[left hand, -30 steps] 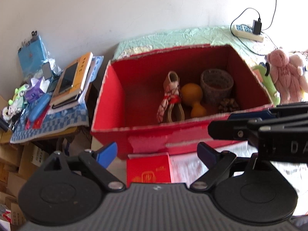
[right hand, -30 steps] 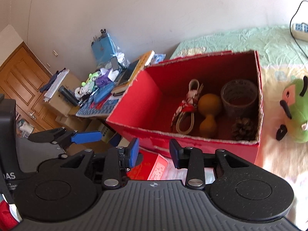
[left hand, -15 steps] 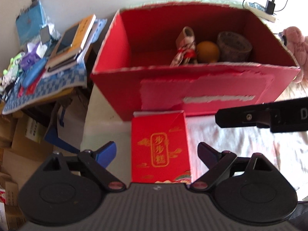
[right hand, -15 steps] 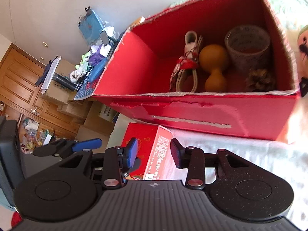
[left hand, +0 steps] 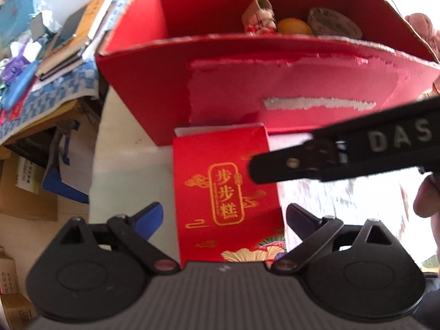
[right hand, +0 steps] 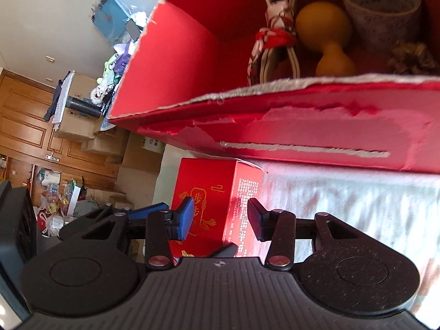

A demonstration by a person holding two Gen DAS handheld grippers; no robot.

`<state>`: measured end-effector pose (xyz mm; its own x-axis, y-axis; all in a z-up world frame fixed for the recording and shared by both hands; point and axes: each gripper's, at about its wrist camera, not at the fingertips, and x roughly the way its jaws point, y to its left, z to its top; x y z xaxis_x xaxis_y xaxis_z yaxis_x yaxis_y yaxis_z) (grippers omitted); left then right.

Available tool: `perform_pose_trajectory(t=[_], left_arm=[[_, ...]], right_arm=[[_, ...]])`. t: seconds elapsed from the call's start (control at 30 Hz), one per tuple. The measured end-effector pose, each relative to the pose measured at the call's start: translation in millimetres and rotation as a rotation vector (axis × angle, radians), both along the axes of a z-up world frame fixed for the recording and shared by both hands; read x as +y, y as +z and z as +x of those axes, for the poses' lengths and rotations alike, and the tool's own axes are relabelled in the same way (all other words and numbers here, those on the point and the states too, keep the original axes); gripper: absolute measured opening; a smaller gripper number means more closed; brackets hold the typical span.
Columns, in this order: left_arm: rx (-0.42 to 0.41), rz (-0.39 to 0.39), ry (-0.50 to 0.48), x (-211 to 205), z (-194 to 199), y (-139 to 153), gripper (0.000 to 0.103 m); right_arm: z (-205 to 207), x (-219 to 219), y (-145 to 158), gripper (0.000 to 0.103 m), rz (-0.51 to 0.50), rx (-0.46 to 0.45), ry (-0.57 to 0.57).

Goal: Organize objects
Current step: 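Move the right gripper to the red gold-printed carton and close on it, then lift the red carton with the right gripper and carry it over the box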

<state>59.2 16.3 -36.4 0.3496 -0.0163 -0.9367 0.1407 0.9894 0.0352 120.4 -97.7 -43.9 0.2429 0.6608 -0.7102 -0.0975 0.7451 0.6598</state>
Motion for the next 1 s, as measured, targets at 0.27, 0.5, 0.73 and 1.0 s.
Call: perform_pose_trajectory(t=[0.27,0.5,0.73,1.0], left_arm=[[0.037,-0.018,-0.049,-1,5,-7,0.085],[0.035,-0.017,-0.091,-10,1,0,0.084],[0.067,-0.032,-0.138,-31,-4,11,0.084],[0.078,-0.011,-0.277,-85,-13,13,0.084]], right_arm=[[4,-1,-10,0.047,-0.005,0.061,-0.002],[0,-10,-7,0.047,-0.024,0.067,0.021],[-8,-32,0,0.047,-0.030,0.078,0.041],[-30,-79,3,0.048,-0.041,0.101,-0.022]])
